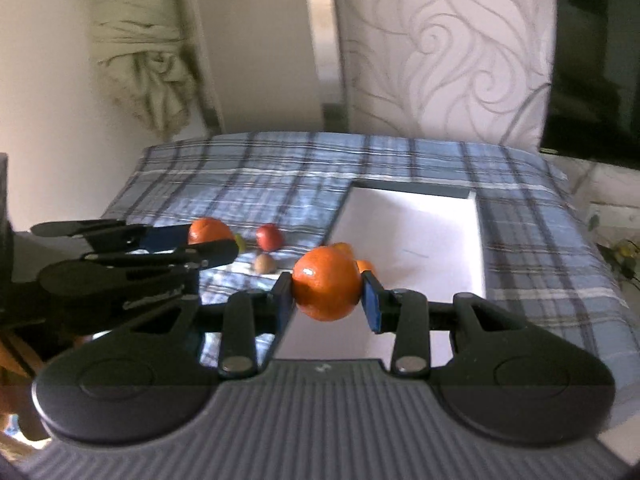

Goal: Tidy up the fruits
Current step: 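Carry both oranges to the white box while the left tool releases its orange inside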

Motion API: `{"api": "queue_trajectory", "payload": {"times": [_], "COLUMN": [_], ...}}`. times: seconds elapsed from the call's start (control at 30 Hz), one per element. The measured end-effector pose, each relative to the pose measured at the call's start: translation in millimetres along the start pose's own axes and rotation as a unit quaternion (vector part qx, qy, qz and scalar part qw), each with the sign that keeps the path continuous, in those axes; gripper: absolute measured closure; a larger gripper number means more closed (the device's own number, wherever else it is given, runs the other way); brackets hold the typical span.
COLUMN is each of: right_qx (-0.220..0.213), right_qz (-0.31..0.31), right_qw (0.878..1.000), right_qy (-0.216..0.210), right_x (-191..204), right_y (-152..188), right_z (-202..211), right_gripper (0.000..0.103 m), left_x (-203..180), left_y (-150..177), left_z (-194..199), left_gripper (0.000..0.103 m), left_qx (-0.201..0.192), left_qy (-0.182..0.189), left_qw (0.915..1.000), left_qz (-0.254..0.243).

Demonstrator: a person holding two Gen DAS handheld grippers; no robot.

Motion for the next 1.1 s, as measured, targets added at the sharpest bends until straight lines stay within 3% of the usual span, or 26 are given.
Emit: {"api": "queue_trajectory", "payload": {"times": [0.27,0.67,1.1], "right_qx": [0.005,-0.007,0.0], "right_qz": [-0.015,-0.028,-0.051], "right_qw": [1.0,0.999,0.997], "right_qy": [0.015,0.039,0.06], "right_x": [-22.7,-49.7,-73.6], "right_y": [16.3,25.5,38.5], "right_z": [7.9,28.8,36.3], "right_gripper": [0.064,0.064,0.064], "left_x": [-34.3,-69.6,-94.0], "left_y": [17.2,24.7,38.2], "left_z": [-8.0,-52.9,-94.3], "left_gripper": [0.061,0.061,0.06], "left_qx": [0.013,0.047,0.071], "left_qy": [0.02,0.046,0.049], "left_qw": [0.9994,0.997,0.9925], "left_qz": [-0.024,-0.042,-0.087]}}
Point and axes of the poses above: each gripper's, at about its wrist camera, not at the fingertips, and z roughly against the way its jaws point, x to its left, y to its underside, the point moved 7 cm from there along -z, roughly the way its jaws point, and after that the axes turned 13 degrees about z, right-handed, at the moved point
